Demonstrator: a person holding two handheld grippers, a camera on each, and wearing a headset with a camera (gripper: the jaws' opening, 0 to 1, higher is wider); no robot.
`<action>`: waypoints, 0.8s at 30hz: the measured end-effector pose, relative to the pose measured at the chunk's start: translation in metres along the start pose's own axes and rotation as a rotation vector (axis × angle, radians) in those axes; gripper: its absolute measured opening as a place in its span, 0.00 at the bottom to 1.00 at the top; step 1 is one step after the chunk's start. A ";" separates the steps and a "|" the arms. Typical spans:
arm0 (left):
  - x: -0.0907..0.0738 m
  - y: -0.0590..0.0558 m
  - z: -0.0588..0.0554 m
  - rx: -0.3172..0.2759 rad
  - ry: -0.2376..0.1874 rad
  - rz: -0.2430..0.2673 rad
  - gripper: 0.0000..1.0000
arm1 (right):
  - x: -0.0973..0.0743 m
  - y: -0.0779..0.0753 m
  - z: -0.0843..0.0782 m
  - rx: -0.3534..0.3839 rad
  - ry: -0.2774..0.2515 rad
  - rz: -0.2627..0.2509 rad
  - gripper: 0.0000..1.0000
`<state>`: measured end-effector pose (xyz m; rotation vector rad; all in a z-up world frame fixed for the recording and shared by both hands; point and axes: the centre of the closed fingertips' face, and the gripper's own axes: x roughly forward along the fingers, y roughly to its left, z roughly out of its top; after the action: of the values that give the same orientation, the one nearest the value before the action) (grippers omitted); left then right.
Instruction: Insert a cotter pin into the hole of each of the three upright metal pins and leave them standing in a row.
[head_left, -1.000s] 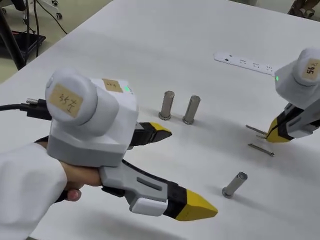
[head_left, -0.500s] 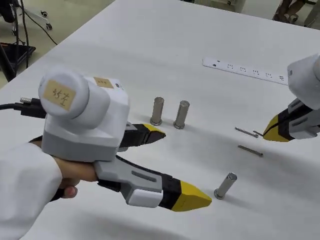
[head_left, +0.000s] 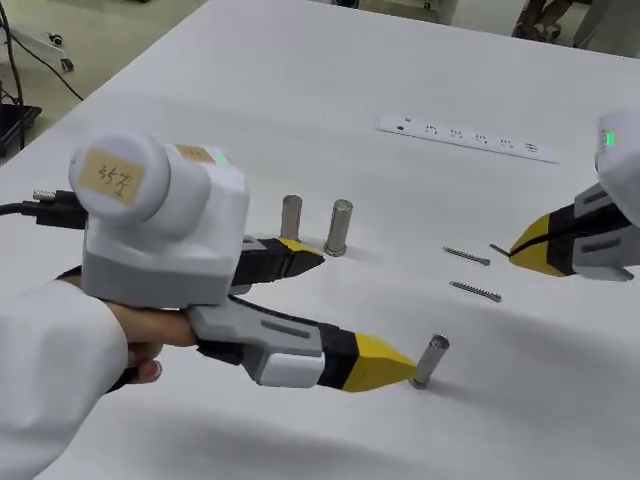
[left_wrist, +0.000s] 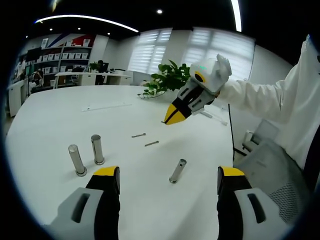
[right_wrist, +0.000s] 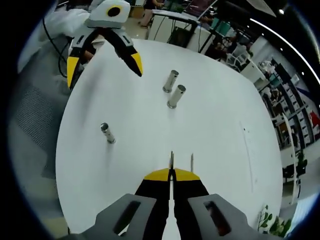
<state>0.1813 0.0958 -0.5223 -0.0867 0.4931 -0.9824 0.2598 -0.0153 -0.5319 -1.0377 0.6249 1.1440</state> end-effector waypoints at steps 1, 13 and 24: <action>0.002 0.000 0.002 -0.002 -0.002 -0.002 0.77 | -0.001 0.001 0.001 -0.004 -0.003 -0.009 0.00; 0.019 -0.005 0.030 -0.056 -0.067 -0.036 0.67 | -0.023 0.014 0.019 -0.016 -0.081 -0.113 0.00; 0.034 -0.020 0.041 -0.145 -0.076 -0.111 0.51 | -0.037 0.035 0.040 -0.030 -0.137 -0.167 0.00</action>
<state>0.1991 0.0510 -0.4924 -0.2827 0.4933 -1.0475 0.2110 0.0068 -0.4955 -1.0086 0.4062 1.0701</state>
